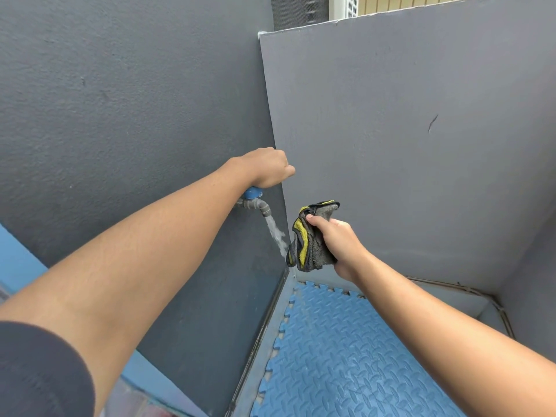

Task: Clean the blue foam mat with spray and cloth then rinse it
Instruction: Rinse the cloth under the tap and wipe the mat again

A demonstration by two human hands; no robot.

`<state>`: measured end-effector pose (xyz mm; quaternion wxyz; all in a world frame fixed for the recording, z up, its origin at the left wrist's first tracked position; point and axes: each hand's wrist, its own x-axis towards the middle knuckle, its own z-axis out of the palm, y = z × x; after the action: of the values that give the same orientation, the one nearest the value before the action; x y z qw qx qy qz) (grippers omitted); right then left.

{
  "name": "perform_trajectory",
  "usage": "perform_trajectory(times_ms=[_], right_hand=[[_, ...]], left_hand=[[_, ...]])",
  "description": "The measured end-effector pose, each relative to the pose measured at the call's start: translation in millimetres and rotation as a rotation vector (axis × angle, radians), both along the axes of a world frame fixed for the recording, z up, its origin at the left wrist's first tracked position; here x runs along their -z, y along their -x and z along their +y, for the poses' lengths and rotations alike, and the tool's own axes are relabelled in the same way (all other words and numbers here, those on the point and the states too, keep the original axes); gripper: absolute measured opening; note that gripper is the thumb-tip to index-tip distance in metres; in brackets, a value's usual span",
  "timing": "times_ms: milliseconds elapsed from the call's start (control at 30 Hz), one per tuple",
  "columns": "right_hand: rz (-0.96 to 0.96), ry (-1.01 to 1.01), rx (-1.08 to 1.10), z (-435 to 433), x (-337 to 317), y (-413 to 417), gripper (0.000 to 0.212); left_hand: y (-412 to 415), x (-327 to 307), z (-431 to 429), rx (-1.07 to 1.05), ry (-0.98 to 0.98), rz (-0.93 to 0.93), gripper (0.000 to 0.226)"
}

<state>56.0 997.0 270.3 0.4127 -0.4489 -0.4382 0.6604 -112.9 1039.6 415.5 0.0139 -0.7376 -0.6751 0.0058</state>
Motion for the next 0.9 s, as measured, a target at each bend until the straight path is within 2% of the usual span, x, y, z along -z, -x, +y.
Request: perform_trajectory(times_ms=[333, 467, 600, 700, 800, 833, 900], right_hand=[[-0.04, -0.032, -0.012, 1, 6, -3, 0.029], [-0.062, -0.044, -0.015, -2, 6, -9, 0.029], [-0.086, -0.061, -0.017, -3, 10, -24, 0.027], [-0.115, -0.04, -0.003, -3, 27, -37, 0.029], [-0.177, 0.007, 0.017, -11, 72, -46, 0.02], [-0.224, 0.01, 0.042, -16, 93, -50, 0.017], [-0.346, 0.024, 0.075, -27, 141, -58, 0.013]], left_hand=[[-3, 2, -4, -0.207, 0.005, -0.096, 0.031], [-6, 1, -3, -0.404, -0.041, 0.085, 0.035], [-20, 4, 2, -0.432, -0.093, 0.207, 0.033], [-32, 24, -9, -0.238, -0.392, 0.213, 0.032], [-50, 80, -38, 0.164, -0.686, -0.049, 0.03], [-56, 106, -48, 0.25, -0.709, -0.137, 0.028], [-57, 173, -63, 0.281, -0.602, -0.269, 0.024]])
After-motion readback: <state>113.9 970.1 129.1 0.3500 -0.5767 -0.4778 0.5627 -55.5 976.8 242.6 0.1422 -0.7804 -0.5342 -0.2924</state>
